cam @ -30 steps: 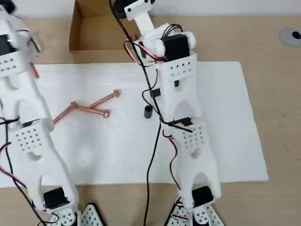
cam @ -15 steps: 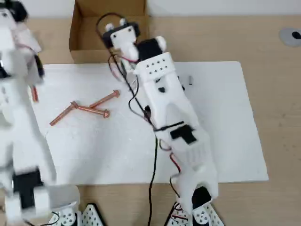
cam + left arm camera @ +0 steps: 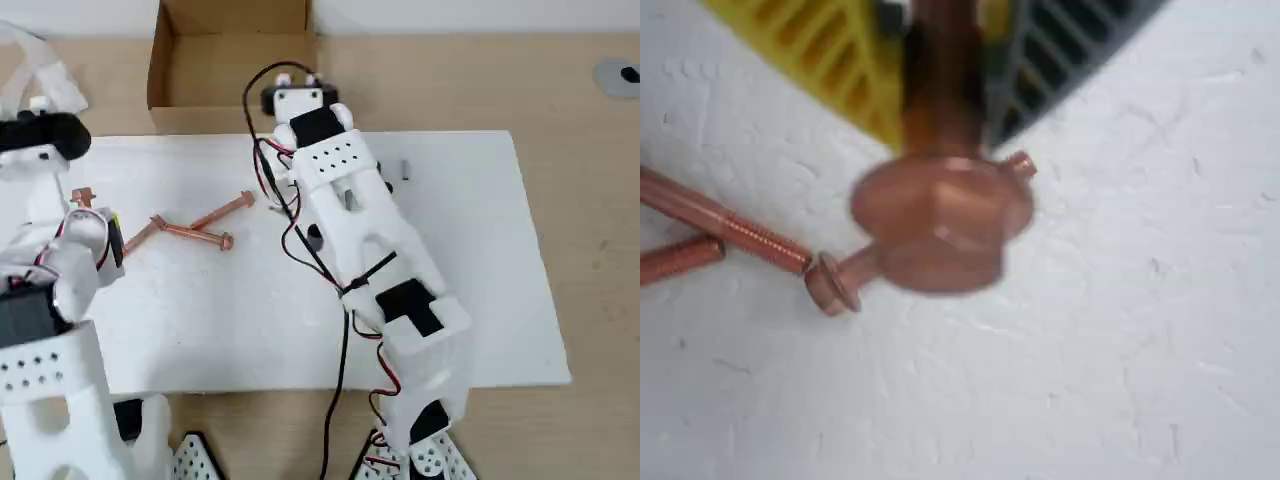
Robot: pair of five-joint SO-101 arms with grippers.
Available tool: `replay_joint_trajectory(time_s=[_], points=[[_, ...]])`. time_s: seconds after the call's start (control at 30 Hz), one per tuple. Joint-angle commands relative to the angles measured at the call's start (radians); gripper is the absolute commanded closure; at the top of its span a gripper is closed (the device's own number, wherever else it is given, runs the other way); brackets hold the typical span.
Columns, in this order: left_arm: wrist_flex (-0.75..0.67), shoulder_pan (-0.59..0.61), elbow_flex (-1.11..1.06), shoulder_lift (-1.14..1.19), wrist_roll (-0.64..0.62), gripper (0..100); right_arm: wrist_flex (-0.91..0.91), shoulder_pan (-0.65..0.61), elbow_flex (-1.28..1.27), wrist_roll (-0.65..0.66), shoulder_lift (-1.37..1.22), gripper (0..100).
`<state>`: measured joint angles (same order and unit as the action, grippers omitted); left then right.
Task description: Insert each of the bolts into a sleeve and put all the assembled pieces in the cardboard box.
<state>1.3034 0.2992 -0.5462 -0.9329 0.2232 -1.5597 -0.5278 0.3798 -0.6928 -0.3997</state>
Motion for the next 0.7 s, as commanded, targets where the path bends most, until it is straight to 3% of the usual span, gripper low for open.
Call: replay_joint_trajectory(time_s=[0.0,0.3,0.67], points=[[-0.023,-0.006,-0.006,-0.065,0.003,99,0.104,0.021,0.001,-0.118,-0.001,72.0],[-0.020,-0.006,-0.009,-0.091,0.003,99,0.184,0.122,0.018,-0.423,-0.185,72.0],[-0.028,-0.008,-0.011,-0.090,0.002,99,0.189,0.180,0.182,-0.428,-0.303,72.0]])
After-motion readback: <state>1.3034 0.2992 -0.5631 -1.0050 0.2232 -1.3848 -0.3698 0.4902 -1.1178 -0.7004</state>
